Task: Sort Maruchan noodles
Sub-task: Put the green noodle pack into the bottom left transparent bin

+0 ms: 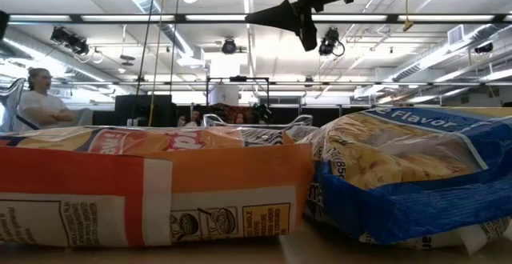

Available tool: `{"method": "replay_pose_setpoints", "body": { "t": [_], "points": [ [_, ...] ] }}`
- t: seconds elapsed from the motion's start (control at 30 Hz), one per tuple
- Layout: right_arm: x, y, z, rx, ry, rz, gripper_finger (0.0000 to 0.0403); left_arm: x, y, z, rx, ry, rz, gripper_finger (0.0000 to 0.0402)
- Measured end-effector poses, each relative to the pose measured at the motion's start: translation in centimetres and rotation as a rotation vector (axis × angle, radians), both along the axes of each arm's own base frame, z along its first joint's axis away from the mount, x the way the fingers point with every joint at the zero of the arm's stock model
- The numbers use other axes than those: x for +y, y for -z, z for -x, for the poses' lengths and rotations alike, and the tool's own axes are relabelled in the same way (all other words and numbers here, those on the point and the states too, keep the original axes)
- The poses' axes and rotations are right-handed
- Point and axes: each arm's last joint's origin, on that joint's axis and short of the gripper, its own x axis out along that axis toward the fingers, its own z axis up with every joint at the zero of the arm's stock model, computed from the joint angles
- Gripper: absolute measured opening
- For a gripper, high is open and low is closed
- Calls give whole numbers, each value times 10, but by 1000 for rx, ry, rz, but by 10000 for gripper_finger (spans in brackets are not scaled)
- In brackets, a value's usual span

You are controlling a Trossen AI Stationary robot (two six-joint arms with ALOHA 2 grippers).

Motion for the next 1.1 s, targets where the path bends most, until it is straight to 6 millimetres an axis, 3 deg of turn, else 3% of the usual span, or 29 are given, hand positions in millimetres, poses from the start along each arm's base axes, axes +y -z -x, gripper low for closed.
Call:
{"method": "replay_pose_setpoints", "body": {
  "t": [0.2, 0.47, 0.63, 0.83, 0.93, 1.1],
  "points": [
    [0, 0, 0, 1, -17, -10, 204, 9, 13, -5, -10, -55, -21, 197],
    [1, 0, 0, 3, -45, -20, 204, 11, 33, -13, 2, -54, -32, 193],
    [1, 0, 0, 3, -47, -20, 204, 9, 34, -14, 12, -16, 6, 140],
    [-3, 0, -1, 3, -55, -22, 204, 6, 35, -12, 32, 19, 26, 15],
    [-5, 0, -1, 4, -65, -20, 204, 3, 27, -12, 50, 48, 29, 9],
    [-9, 0, -2, 4, -60, -12, 204, -2, -15, -15, 75, 169, -14, 4]
  ]
}}
